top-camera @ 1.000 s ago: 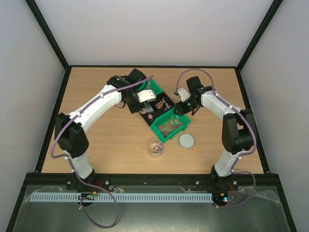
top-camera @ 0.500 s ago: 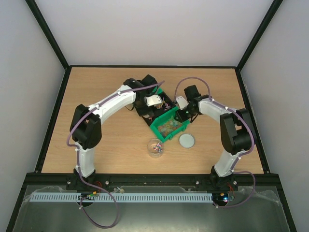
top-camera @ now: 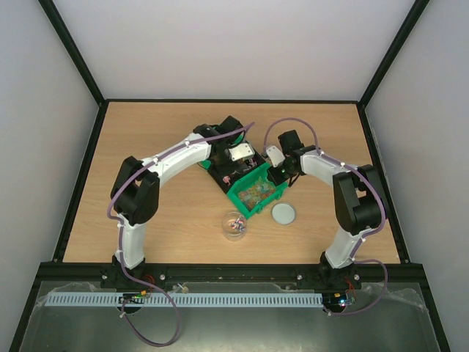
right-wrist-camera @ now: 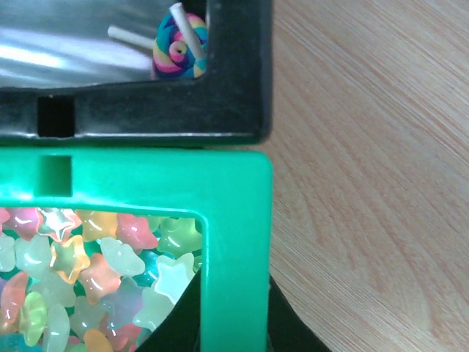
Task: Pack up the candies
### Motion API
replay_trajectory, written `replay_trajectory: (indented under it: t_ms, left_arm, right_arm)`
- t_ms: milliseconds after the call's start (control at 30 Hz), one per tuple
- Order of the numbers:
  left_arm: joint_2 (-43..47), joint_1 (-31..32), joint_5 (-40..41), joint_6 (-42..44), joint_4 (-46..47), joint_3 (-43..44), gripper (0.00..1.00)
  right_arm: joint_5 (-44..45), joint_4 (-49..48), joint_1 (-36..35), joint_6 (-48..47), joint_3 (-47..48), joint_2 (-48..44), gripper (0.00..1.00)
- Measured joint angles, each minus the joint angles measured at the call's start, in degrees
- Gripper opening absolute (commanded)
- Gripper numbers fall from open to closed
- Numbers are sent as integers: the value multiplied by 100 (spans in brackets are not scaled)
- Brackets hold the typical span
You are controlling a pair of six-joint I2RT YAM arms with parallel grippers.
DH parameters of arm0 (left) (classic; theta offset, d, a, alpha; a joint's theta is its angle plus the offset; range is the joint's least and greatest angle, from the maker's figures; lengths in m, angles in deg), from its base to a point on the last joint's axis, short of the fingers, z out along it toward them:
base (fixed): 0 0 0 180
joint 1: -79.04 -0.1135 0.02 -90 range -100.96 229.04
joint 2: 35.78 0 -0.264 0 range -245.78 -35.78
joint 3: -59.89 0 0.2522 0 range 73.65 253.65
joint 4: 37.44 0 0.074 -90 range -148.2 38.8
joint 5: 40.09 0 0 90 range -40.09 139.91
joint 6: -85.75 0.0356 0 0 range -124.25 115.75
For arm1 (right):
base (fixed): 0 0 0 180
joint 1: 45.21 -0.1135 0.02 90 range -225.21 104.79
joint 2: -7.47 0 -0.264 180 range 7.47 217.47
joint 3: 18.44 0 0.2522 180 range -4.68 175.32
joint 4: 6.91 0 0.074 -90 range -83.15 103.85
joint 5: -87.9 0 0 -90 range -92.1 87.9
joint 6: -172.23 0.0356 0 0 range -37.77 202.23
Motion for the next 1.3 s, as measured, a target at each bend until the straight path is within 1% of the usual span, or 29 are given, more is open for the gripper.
replay_trajectory:
  t_ms: [200, 300, 433, 567, 733, 833, 1000, 1167, 1300]
  left_arm:
    - [20, -9, -192, -214, 964, -496, 2]
    - [199, -42, -315, -387, 1451, -935, 2]
    - [540, -131, -564, -619, 2422, -1818, 2]
    - [723, -302, -988, -883, 3296, -2470, 2]
    - [785, -599, -1775, -1263, 4424, -3163, 2]
    - [909, -669, -1912, -1305, 5018, -3611, 2]
    - [1082, -726, -1906, -1305, 5611, -4070, 2]
    - [1491, -896, -1961, -1222, 6238, -4789, 2]
    - [1580, -979, -2048, -1150, 6505, -5045, 2]
  right_arm:
    - [13, -4, -4, -87, -2, 0, 1]
    - [20, -9, 11, -87, -2, 0, 1]
    - [24, -20, 33, -87, -2, 0, 1]
    - [31, -28, 48, -83, -7, 0, 1]
    - [31, -37, 55, -66, -7, 0, 1]
    - [24, -66, 39, -68, -7, 20, 1]
    - [9, -98, 20, -70, -4, 33, 1]
    - [-24, -107, 46, -61, -2, 37, 1]
    - [-50, -107, 94, -37, -2, 39, 1]
